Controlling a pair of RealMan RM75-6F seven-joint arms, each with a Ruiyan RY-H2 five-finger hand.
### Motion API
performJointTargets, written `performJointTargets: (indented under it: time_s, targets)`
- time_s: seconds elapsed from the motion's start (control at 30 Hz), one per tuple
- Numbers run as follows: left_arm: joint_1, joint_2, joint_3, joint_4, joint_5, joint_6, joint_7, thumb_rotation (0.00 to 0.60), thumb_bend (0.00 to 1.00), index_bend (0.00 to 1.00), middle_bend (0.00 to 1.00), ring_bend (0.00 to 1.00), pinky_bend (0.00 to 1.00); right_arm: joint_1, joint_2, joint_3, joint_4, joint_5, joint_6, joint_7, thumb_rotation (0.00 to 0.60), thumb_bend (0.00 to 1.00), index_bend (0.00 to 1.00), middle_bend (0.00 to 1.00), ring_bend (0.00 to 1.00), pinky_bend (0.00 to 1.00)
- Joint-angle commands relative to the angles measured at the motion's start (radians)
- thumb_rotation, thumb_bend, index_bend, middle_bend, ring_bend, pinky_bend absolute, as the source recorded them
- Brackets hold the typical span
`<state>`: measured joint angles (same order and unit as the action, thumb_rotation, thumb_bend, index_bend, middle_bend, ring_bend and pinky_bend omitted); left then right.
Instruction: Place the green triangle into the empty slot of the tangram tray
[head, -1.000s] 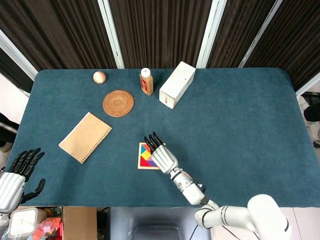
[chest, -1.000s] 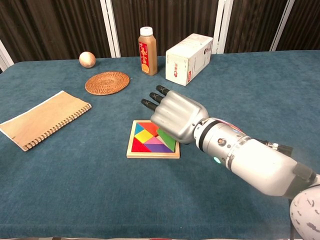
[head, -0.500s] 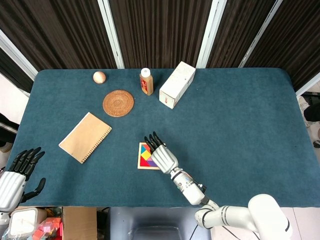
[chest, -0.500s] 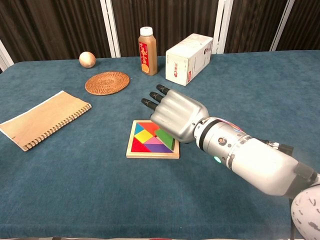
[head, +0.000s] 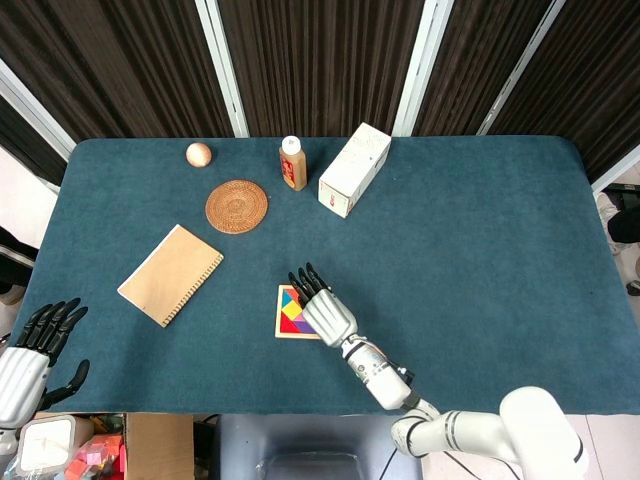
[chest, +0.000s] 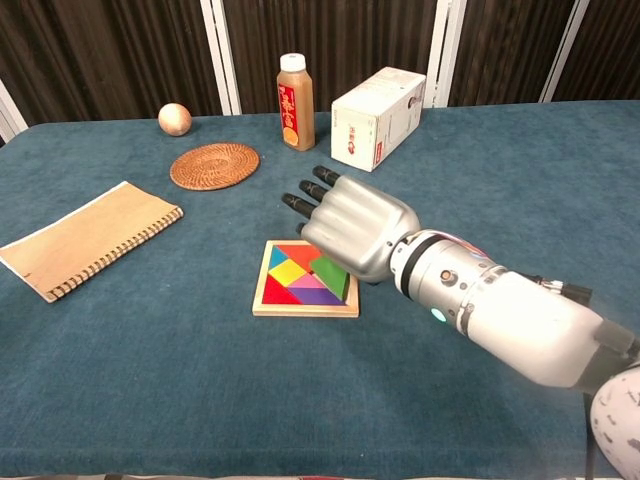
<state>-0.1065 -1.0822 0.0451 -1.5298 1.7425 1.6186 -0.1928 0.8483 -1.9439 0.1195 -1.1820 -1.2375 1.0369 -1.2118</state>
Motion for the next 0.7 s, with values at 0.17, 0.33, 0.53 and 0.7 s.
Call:
performJointTargets:
  time_s: [0.17,0.33,0.53,0.7]
  targets:
    - [-0.005,-0.003,-0.005,-0.001,-0.007,-0.009,0.004,0.600,0.48,0.00,0.03,0.02,0.07,-0.022,0.108,-0.046,-0.165,-0.029,0.009,-0.010,0.600,0.46,0.38,0.08,0.00,0.00]
    - [-0.005,-0.007,-0.002,-0.001,-0.002,-0.011,0.010,0.600,0.48,0.00,0.03,0.02,0.07,-0.036,0.170,-0.087,-0.255,-0.020,-0.011,-0.034,0.600,0.46,0.36,0.06,0.00,0.00]
    - [-0.004,-0.005,0.000,-0.006,0.008,-0.003,0.013,0.600,0.48,0.00,0.03,0.02,0.07,-0.051,0.178,-0.110,-0.278,-0.003,-0.024,-0.011,0.600,0.46,0.35,0.05,0.00,0.00]
    - [-0.006,-0.006,-0.003,-0.008,0.004,-0.005,0.015,0.600,0.48,0.00,0.03,0.02,0.07,-0.051,0.178,-0.111,-0.271,0.001,-0.027,-0.004,0.600,0.46,0.36,0.05,0.00,0.00]
